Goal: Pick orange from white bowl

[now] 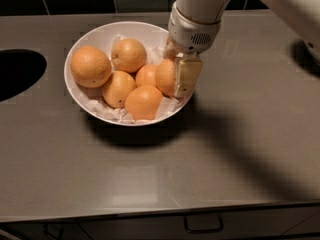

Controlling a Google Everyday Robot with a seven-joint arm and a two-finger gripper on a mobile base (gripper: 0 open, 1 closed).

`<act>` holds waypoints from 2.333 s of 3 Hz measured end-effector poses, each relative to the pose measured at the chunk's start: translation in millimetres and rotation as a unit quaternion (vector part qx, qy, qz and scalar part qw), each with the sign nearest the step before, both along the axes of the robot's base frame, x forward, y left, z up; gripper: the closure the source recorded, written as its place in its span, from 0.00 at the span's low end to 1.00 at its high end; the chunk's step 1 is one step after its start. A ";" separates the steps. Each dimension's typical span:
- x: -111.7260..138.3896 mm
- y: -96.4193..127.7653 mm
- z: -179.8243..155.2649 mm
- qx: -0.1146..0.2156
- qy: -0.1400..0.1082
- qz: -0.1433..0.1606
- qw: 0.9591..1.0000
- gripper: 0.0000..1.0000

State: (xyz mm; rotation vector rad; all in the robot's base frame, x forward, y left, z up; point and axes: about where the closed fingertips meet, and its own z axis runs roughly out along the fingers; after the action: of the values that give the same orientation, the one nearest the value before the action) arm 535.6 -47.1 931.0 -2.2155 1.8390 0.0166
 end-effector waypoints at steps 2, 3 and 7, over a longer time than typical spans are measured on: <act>2.0 2.5 -4.8 0.004 0.004 0.002 1.000 0.37; 2.9 4.2 -6.5 0.005 0.005 0.004 1.000 0.37; 6.0 10.4 -19.4 0.012 0.018 0.012 1.000 0.37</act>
Offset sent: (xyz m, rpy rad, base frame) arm 0.0005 0.0016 -0.0105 0.0077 0.0347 0.0111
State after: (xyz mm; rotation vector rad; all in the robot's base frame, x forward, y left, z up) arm 541.6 -36.7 911.7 -2.2356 1.8205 0.0844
